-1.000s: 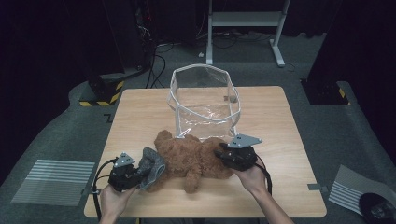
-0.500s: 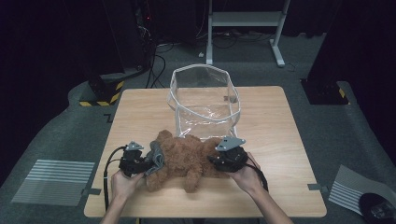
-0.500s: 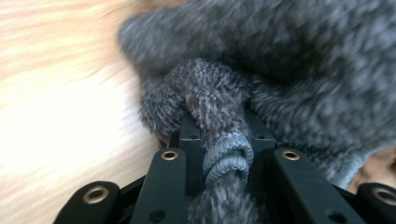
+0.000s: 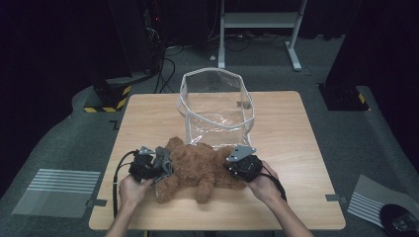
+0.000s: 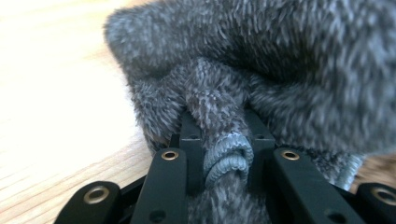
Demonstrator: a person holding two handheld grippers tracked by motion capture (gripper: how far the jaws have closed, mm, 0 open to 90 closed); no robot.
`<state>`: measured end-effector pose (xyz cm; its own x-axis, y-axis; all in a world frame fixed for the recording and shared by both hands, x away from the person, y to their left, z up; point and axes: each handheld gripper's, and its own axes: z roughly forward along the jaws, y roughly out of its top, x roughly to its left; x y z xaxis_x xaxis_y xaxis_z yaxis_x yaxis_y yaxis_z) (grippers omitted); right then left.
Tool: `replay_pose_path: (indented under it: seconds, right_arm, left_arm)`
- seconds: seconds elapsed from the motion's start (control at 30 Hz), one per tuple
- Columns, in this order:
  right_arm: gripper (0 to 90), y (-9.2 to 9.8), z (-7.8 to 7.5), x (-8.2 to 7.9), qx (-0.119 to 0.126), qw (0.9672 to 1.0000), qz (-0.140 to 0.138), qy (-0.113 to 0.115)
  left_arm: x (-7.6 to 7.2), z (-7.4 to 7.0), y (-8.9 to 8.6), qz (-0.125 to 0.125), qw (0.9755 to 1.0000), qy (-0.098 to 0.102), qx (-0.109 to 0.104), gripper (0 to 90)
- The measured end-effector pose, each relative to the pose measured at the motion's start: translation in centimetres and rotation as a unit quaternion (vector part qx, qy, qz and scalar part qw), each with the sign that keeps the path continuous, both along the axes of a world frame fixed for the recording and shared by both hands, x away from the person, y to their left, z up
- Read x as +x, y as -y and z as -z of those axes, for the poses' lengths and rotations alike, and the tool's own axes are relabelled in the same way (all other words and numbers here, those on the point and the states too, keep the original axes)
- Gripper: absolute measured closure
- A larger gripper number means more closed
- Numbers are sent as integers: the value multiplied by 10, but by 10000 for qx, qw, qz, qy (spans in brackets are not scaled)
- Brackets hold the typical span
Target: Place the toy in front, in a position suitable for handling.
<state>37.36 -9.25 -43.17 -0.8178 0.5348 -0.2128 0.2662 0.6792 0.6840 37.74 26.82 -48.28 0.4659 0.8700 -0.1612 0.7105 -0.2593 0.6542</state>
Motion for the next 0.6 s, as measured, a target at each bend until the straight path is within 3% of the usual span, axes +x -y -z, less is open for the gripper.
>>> replay_pose_path:
  seconds: [0.03, 0.07, 0.2, 0.3, 0.33, 0.4, 0.47, 0.5, 0.53, 0.6]
  right_arm:
    - [687, 0, 0, 0, -7, 10000, -6, 7]
    - [687, 0, 0, 0, -1, 10000, -2, 6]
    - [685, 0, 0, 0, 22, 10000, -4, -10]
    - [683, 1, 0, 1, 65, 10000, 1, -42]
    - [683, 2, 0, 1, 64, 10000, -7, -48]
    - [681, 2, 0, 0, 72, 10000, 15, -49]
    - [680, 2, -1, 0, 68, 10000, 18, -54]
    - [680, 2, -1, 0, 59, 10000, 19, -59]
    - [679, 2, -1, 0, 56, 10000, 26, -62]
    - [679, 2, -1, 0, 75, 10000, 44, -46]
  left_arm:
    - [-3, -4, -1, 82, 9996, 117, -233, 747]
    - [-4, -7, 0, 122, 9994, 169, -293, 747]
    - [5, 1, 14, 291, 9996, -42, -20, 747]
    - [18, 14, 31, 440, 9973, -400, 427, 747]
    - [20, 16, 37, 521, 9956, -429, 650, 748]
    - [20, 12, 42, 562, 9934, -444, 900, 750]
    - [16, 8, 41, 619, 9894, -436, 1238, 750]
    - [12, 6, 37, 599, 9891, -419, 1278, 749]
    - [7, 3, 32, 554, 9910, -395, 1155, 749]
    - [-6, -4, 17, 474, 9957, -290, 741, 749]
